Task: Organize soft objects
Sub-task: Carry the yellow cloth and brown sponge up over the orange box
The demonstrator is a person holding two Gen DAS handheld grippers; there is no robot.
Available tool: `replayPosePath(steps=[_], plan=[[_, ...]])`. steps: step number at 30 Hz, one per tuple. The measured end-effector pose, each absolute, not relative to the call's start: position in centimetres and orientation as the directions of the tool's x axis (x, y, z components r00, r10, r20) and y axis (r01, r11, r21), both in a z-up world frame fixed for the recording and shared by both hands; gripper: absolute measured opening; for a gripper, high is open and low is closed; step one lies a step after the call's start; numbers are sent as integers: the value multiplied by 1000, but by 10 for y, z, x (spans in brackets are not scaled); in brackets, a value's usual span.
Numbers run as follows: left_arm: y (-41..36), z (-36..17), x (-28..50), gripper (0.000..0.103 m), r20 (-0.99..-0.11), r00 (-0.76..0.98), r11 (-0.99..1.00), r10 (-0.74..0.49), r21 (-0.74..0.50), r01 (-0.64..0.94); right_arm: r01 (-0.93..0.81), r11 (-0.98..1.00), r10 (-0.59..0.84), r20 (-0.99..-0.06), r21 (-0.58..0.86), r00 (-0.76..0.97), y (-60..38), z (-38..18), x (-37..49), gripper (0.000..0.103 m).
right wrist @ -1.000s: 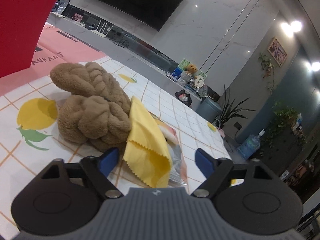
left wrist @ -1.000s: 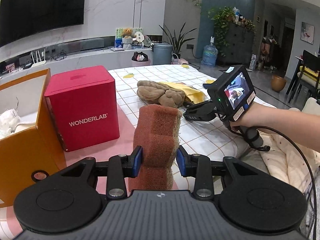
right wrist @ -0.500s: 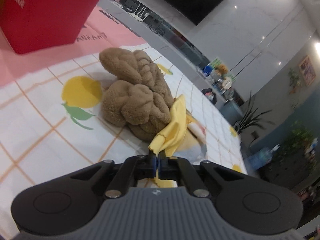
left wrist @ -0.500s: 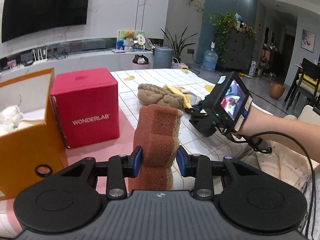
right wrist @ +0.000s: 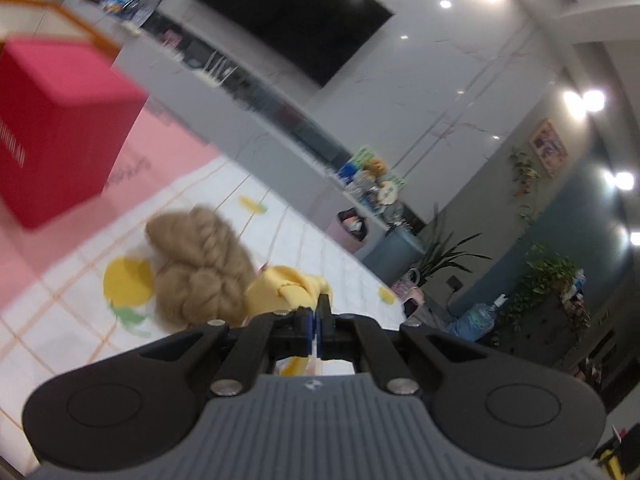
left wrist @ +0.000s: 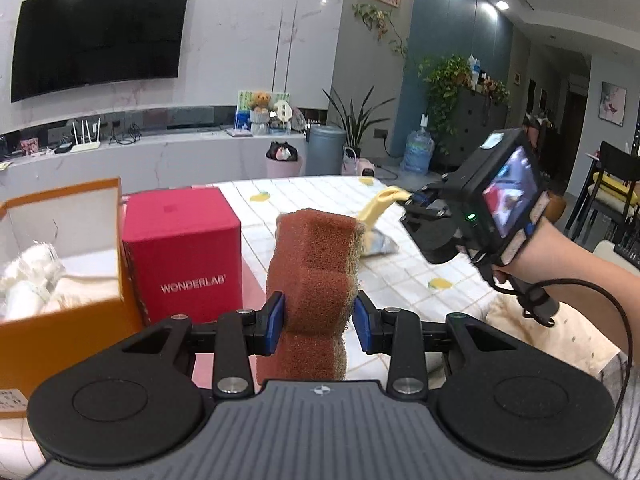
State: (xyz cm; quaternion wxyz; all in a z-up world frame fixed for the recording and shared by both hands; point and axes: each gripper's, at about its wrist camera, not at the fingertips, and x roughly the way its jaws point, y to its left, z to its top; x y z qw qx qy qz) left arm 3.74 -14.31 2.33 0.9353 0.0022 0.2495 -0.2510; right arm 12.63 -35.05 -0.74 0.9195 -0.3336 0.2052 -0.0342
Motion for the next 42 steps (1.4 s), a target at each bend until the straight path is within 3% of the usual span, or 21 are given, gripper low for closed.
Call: replayPosePath(steps=[4, 8, 15, 21, 25, 35, 42], plan=[[-137, 41, 40, 41, -432, 771, 880, -467, -145, 452, -2, 805, -201, -276, -593, 940, -340, 33, 106, 0], [-125, 65, 35, 41, -343, 803, 873, -487, -164, 460, 32, 837, -174, -209, -547, 962, -323, 71, 80, 0], [-97, 105, 29, 41, -248, 846, 881, -472, -162, 444, -15, 899, -64, -163, -438, 985, -286, 133, 48, 0], [-53, 125, 23, 41, -202, 910, 932, -362, -103, 347, -77, 938, 50, -89, -337, 995, -238, 177, 44, 0], [-21, 126, 28, 41, -219, 938, 963, -270, -84, 257, -134, 947, 115, -80, -291, 990, -204, 190, 54, 0], [41, 90, 61, 41, -270, 951, 985, -147, -130, 115, -296, 932, 249, -222, -211, 943, -132, 175, 104, 0], [55, 73, 72, 41, -329, 937, 989, -120, -125, 83, -402, 891, 287, -427, -209, 858, -71, 126, 167, 0]])
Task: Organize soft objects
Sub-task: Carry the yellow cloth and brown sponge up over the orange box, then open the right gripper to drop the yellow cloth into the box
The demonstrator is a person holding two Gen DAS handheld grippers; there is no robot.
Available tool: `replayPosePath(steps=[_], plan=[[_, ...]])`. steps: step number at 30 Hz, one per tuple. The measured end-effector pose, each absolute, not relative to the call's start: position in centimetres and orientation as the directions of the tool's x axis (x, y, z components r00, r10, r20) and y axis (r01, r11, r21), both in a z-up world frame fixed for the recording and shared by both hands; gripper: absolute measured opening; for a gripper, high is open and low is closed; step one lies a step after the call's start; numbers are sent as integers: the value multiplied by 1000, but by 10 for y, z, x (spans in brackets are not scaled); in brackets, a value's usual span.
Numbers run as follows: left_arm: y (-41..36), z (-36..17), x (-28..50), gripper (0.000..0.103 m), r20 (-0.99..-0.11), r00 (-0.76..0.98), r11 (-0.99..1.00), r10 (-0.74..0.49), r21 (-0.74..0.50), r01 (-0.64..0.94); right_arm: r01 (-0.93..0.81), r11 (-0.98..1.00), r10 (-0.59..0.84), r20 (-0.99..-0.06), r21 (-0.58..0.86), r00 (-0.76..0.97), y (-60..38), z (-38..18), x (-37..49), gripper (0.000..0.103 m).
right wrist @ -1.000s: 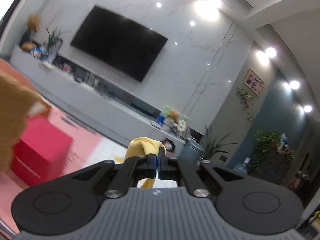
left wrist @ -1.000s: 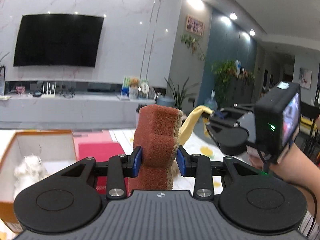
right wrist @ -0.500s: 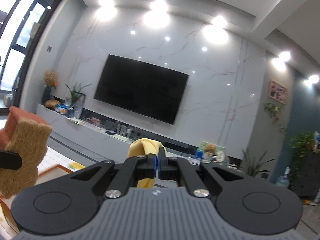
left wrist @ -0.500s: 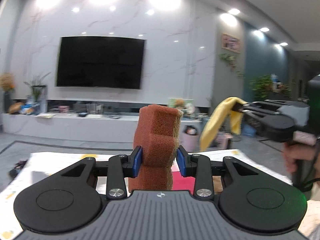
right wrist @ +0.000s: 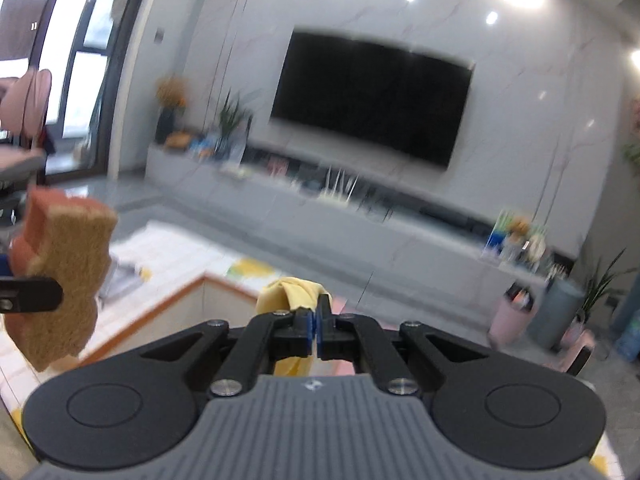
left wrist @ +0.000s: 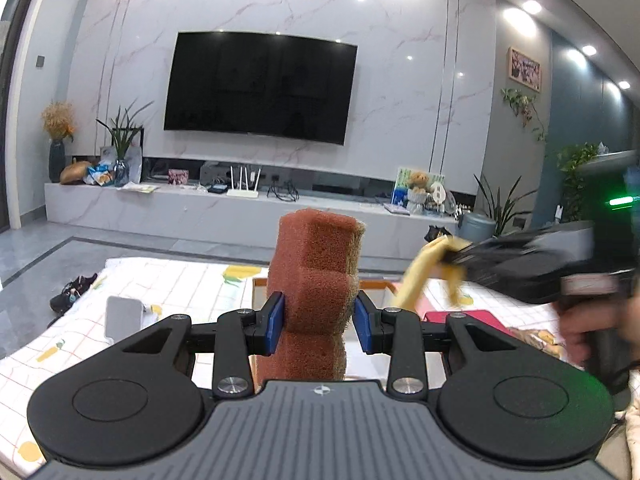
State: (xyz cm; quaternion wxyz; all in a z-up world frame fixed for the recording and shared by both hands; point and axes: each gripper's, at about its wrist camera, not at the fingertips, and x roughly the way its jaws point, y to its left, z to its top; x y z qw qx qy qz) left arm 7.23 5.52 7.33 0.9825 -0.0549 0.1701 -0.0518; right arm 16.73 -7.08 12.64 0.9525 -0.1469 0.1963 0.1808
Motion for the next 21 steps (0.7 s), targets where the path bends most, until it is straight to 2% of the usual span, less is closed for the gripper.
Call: replayPosePath(steps=[5, 12, 14, 15, 16, 17, 21], plan=[[56, 64, 74, 41, -356, 925, 988, -135, -114, 100, -424, 873, 202, -610, -242, 766, -29, 73, 228, 0], [57, 59, 78, 41, -373, 922, 992, -106, -100, 74, -389, 904, 139, -738, -179, 661, -22, 26, 274, 0], [59, 60, 80, 41, -376, 921, 992, -106, -105, 71, -403, 898, 144, -748, -177, 648, -27, 18, 268, 4], [60, 61, 80, 41, -377, 920, 992, -104, -105, 69, -408, 896, 153, -744, -174, 651, -29, 18, 265, 12], [61, 62, 82, 41, -379, 920, 992, -100, -105, 65, -413, 894, 163, -736, -171, 657, -32, 19, 261, 26], [60, 62, 81, 41, -381, 920, 993, -98, -105, 63, -420, 892, 174, -729, -169, 662, -35, 17, 259, 32], [57, 65, 81, 41, -384, 918, 993, -99, -102, 64, -415, 902, 224, -694, -117, 684, -54, 23, 246, 43]])
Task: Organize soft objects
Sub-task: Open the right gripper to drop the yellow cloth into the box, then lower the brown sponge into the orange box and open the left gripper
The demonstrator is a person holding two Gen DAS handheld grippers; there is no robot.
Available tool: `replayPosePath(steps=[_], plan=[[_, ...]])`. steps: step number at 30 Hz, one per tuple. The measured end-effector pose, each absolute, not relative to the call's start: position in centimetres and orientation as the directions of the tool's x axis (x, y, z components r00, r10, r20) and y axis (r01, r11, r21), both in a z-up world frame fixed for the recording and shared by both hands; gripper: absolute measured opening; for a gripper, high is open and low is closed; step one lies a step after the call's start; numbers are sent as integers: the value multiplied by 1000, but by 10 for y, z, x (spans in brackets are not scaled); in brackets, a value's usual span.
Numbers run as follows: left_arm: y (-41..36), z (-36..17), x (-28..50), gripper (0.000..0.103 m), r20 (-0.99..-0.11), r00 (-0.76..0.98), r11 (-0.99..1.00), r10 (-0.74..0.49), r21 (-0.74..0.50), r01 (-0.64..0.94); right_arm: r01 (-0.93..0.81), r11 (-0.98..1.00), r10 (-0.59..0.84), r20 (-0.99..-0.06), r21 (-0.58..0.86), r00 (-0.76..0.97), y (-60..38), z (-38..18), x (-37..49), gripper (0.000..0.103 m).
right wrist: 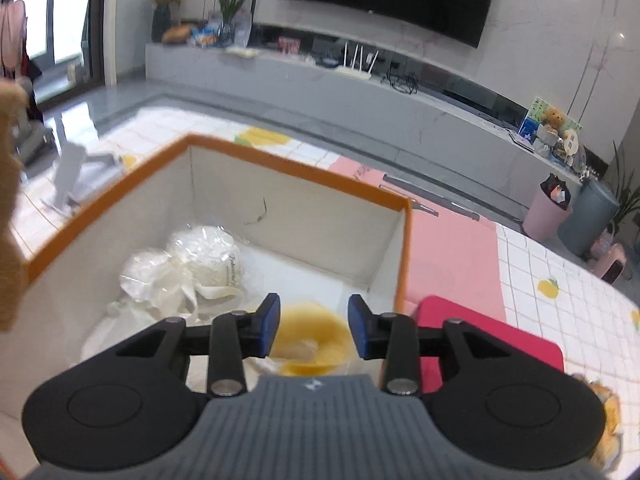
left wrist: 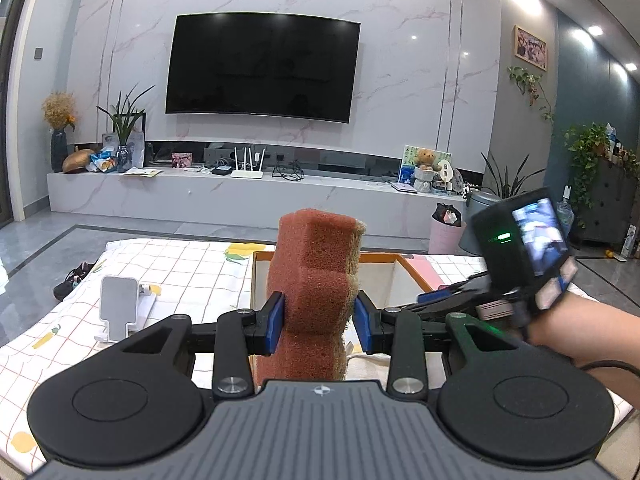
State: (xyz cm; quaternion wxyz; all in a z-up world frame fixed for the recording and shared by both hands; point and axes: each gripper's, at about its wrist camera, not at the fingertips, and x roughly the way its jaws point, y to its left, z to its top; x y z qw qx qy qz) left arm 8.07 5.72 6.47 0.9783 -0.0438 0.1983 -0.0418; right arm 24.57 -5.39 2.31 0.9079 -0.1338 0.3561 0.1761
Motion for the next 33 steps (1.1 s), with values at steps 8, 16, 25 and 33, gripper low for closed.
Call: replayPosePath(steps=[8, 16, 25, 33], plan=[[58, 67, 81, 41, -391, 916, 992, -95, -118, 53, -307, 947, 215, -536, -88, 816, -87, 50, 195, 65], [54, 54, 80, 41, -408, 911, 998, -61, -55, 43, -186, 974, 225, -445, 130, 867, -111, 44, 151, 69], [29, 49, 89, 41, -427, 902, 995, -58, 49, 87, -251, 960, 279, -429, 121, 859, -136, 27, 121, 69], [8, 53, 128, 41, -554, 778, 955, -297, -169, 244, -187, 963, 253, -416, 192, 874, -176, 26, 110, 69]])
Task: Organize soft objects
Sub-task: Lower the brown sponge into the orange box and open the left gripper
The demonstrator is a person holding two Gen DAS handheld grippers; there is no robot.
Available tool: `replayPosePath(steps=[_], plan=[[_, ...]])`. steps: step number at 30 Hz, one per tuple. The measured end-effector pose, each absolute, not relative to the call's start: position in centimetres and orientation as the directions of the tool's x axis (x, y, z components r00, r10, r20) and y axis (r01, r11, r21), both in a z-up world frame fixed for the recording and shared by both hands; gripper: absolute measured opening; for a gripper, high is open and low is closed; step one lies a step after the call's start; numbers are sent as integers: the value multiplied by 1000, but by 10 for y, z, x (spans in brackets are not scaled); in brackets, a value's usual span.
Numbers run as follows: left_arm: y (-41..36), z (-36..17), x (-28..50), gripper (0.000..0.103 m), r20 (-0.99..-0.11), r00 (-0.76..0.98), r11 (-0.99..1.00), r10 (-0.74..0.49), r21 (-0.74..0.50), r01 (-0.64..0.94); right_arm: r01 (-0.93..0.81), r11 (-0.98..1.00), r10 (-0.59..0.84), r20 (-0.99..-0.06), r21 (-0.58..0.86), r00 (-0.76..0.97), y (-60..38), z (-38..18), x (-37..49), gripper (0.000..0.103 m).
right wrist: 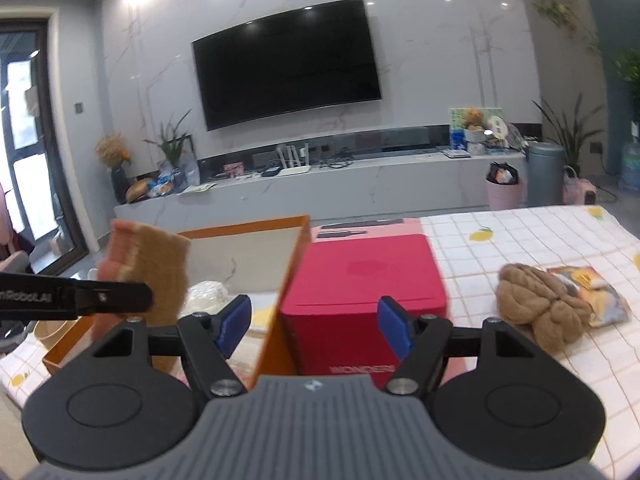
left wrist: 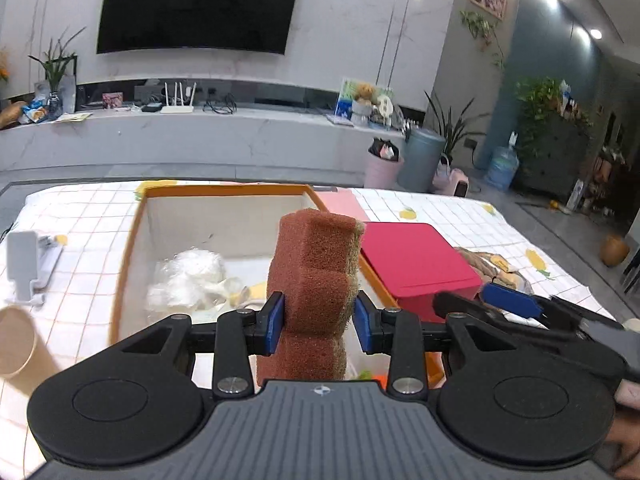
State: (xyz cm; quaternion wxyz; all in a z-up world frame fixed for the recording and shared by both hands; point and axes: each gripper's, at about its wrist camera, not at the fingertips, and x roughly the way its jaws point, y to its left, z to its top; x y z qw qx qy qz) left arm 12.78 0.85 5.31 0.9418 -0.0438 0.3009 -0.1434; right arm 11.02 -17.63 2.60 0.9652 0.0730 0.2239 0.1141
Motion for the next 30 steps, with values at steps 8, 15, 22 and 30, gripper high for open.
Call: replayPosePath(steps=[8, 15, 22, 30], plan=[[-41, 59, 211, 41, -621, 780, 923, -75, 253, 290, -164, 958, 248, -399, 235, 883, -193, 22, 105, 69], [-62, 26, 250, 42, -614, 783, 709, -98, 509, 488, -179, 950, 274, -403, 257, 873, -194, 17, 107, 69], [-76, -19, 256, 39, -710, 696, 453, -110, 588, 671, -182, 950, 278, -422, 254, 863, -190, 15, 111, 64], [-84, -40, 246, 95, -661, 746, 362, -83, 677, 640, -194, 944, 297, -439, 265, 848, -185, 10, 115, 64]])
